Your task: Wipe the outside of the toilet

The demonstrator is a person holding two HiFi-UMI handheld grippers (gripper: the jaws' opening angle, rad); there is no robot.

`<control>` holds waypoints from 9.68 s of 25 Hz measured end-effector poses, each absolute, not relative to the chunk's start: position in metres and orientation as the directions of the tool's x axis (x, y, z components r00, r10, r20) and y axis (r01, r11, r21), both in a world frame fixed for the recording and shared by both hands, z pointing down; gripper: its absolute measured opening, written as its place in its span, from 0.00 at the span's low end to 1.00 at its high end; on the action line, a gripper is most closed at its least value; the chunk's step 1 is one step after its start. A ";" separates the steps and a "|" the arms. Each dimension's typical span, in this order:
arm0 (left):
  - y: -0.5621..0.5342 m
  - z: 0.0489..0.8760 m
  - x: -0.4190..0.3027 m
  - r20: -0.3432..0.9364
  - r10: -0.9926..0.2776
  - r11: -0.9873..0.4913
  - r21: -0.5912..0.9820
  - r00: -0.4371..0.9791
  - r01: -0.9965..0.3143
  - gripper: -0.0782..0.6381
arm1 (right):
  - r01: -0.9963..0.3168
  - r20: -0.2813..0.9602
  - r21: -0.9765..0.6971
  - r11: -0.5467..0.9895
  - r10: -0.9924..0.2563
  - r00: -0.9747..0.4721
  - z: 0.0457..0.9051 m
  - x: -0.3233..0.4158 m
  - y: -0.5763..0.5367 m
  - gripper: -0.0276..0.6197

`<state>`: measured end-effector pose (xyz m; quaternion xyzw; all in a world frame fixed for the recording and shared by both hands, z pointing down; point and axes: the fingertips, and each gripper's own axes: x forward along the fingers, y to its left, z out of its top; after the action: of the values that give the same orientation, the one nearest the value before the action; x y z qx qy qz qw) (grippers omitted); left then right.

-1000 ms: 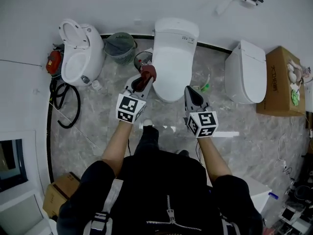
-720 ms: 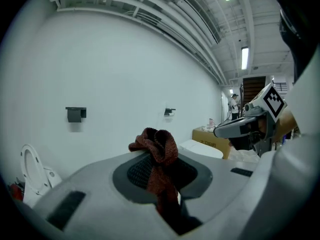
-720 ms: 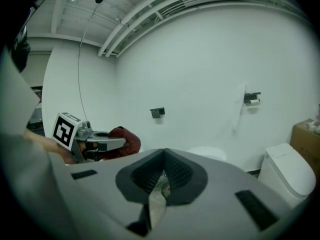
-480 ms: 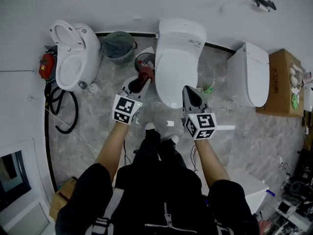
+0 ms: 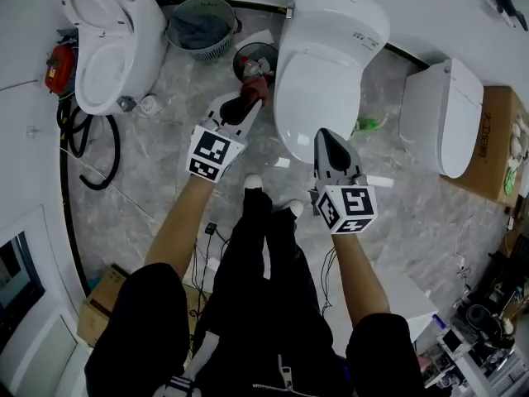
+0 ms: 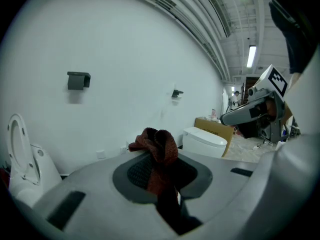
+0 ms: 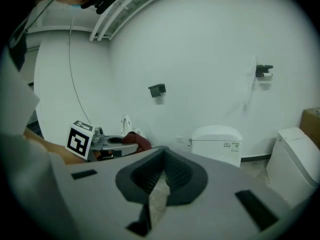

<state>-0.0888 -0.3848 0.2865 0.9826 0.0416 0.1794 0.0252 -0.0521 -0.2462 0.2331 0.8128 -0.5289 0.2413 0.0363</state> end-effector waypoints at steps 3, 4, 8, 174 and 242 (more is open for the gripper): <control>-0.402 0.334 -0.081 0.367 0.110 -0.993 0.081 0.924 0.086 0.20 | -0.876 0.459 -0.207 -0.437 -0.834 0.308 0.274 -0.050 -0.269 0.04; -0.407 0.350 -0.079 0.372 0.116 -0.992 0.085 0.921 0.090 0.20 | -0.875 0.468 -0.210 -0.436 -0.831 0.301 0.288 -0.050 -0.276 0.04; -0.422 0.411 -0.073 0.391 0.139 -0.989 0.095 0.910 0.111 0.20 | -0.880 0.508 -0.215 -0.424 -0.818 0.270 0.337 -0.054 -0.302 0.04; -0.428 0.811 0.077 0.539 0.247 -0.969 0.139 0.806 0.204 0.19 | -0.792 0.664 -0.227 -0.567 -0.685 0.300 0.586 -0.025 -0.212 0.04; -0.183 0.816 -0.119 0.642 0.194 -0.981 0.148 0.741 0.129 0.18 | -0.745 0.597 -0.296 -0.598 -0.725 0.344 0.569 -0.129 0.021 0.04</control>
<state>-0.1192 -0.1830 0.8158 0.9319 0.0867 0.3491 0.0470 -0.1285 0.0205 0.5687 0.8197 -0.4484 0.3563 0.0143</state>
